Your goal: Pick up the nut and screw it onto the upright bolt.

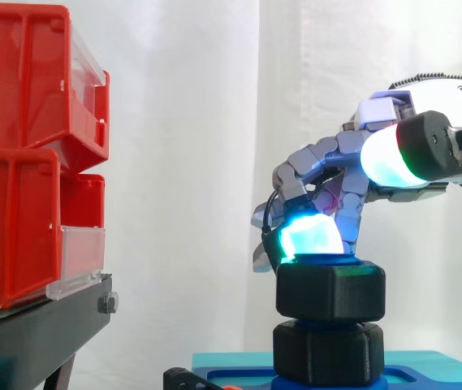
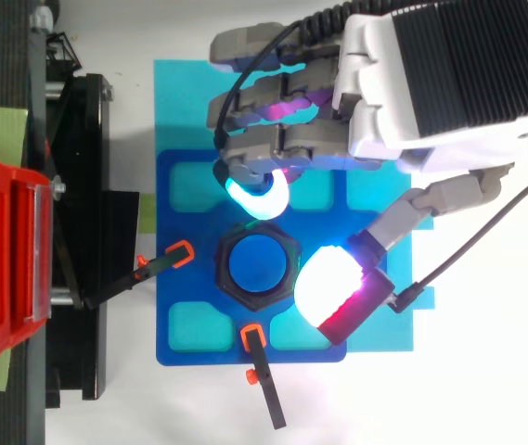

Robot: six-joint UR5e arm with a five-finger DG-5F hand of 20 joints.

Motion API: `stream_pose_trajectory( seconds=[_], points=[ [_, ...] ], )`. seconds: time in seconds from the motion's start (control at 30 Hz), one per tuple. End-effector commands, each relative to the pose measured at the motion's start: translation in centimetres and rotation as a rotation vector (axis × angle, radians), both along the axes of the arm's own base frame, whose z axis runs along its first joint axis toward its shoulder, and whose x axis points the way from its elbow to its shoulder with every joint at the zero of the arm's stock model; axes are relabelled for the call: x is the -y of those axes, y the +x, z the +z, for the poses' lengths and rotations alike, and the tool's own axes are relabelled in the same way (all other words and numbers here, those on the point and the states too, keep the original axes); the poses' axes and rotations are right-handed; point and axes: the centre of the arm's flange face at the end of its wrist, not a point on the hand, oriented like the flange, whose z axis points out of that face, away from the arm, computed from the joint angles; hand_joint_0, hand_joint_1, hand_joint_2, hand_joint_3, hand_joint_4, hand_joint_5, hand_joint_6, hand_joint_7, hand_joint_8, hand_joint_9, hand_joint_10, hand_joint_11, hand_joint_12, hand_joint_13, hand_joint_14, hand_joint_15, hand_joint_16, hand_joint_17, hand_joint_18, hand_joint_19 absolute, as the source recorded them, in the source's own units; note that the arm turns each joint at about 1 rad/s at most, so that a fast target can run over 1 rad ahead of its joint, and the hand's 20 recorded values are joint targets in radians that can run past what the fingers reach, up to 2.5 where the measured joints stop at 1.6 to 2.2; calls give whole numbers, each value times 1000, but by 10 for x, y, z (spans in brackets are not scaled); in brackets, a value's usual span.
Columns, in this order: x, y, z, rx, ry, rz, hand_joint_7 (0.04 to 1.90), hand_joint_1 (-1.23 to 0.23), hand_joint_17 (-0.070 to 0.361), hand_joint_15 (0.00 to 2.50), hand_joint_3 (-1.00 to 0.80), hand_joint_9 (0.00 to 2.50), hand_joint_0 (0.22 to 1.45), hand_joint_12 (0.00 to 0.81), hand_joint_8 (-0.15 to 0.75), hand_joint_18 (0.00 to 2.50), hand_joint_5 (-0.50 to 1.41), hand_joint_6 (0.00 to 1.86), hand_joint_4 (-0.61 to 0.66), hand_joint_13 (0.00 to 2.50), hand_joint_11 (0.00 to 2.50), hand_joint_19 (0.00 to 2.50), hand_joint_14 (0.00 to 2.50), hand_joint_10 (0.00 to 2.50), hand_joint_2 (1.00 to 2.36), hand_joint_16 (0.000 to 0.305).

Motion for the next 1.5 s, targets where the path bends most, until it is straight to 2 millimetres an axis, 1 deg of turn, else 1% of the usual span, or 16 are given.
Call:
stream_pose_trajectory(
  seconds=[0.0, 0.13, 0.3, 0.4, 0.43, 0.57, 0.63, 0.73, 0.83, 0.97, 1.13, 1.23, 1.27, 1.3, 1.4, 1.47],
  points=[
    [4, -1, 0, 1, 0, 1, 1330, -284, 35, 0, -500, 1216, 530, 208, 288, 292, 45, 530, 144, 651, 66, 0, 0, 2, 1000, 16],
    [7, -1, 0, 1, 0, 1, 1303, -293, 30, 0, -500, 1260, 534, 199, 279, 341, 46, 547, 132, 693, 66, 0, 0, 1, 1000, 13],
    [12, -1, 4, 8, 0, 4, 1369, -285, 32, 0, -500, 1235, 532, 204, 282, 324, 37, 500, 163, 679, 72, 0, 0, 3, 1000, 14],
    [17, 0, 13, 21, 0, 7, 1261, -267, 36, 0, -500, 1201, 523, 214, 280, 295, 6, 502, 203, 653, 78, 0, 0, 0, 1000, 16],
    [19, 0, 15, 21, 0, 7, 1192, -257, 37, 0, -500, 1175, 518, 221, 277, 279, -13, 503, 225, 637, 75, 0, 0, 0, 1000, 16],
    [23, 1, 25, 17, -9, 19, 998, -231, 48, 0, -500, 1027, 500, 255, 272, 204, -73, 504, 275, 550, 25, 0, 0, 0, 1000, 21],
    [25, 1, 30, 20, -21, 19, 907, -227, 52, 0, -500, 979, 495, 261, 270, 181, -96, 503, 278, 529, 0, 0, 0, 0, 1000, 23],
    [25, 2, 31, 24, -26, 17, 787, -217, 59, 0, -500, 912, 490, 269, 260, 153, -123, 503, 255, 463, 0, 0, 0, 0, 1000, 26],
    [23, 2, 29, 22, -28, 19, 749, -188, 70, 0, -500, 855, 486, 283, 260, 110, -128, 502, 258, 431, 0, 0, 0, 0, 1000, 31],
    [13, 4, 29, 25, -28, 31, 737, -167, 74, 0, -500, 827, 485, 287, 258, 90, -130, 502, 255, 403, 0, 0, 0, 0, 1000, 33],
    [6, 6, 30, 36, -27, 34, 714, -151, 76, 0, -500, 801, 483, 295, 257, 63, -135, 502, 247, 380, 0, 0, 0, 0, 1000, 34],
    [0, 4, 19, 24, -27, 34, 705, -145, 77, 0, -500, 778, 482, 297, 254, 43, -139, 502, 248, 364, 0, 0, 0, 0, 1000, 34],
    [-3, 3, 11, 20, -25, 34, 703, -144, 77, 0, -500, 776, 481, 298, 253, 43, -141, 502, 243, 359, 0, 0, 0, 0, 1000, 34],
    [-4, 3, 8, 24, -23, 33, 705, -142, 78, 0, -500, 773, 480, 301, 255, 39, -141, 502, 245, 352, 0, 0, 0, 0, 1000, 35],
    [-8, 5, 0, 72, -6, 23, 702, -142, 79, 0, -500, 766, 479, 301, 256, 35, -143, 502, 242, 350, 0, 0, 0, 0, 1000, 35],
    [-10, 9, 2, 103, 8, 21, 705, -141, 79, 0, -500, 765, 479, 302, 258, 34, -143, 502, 243, 350, 0, 0, 0, 0, 1000, 35]
  ],
)
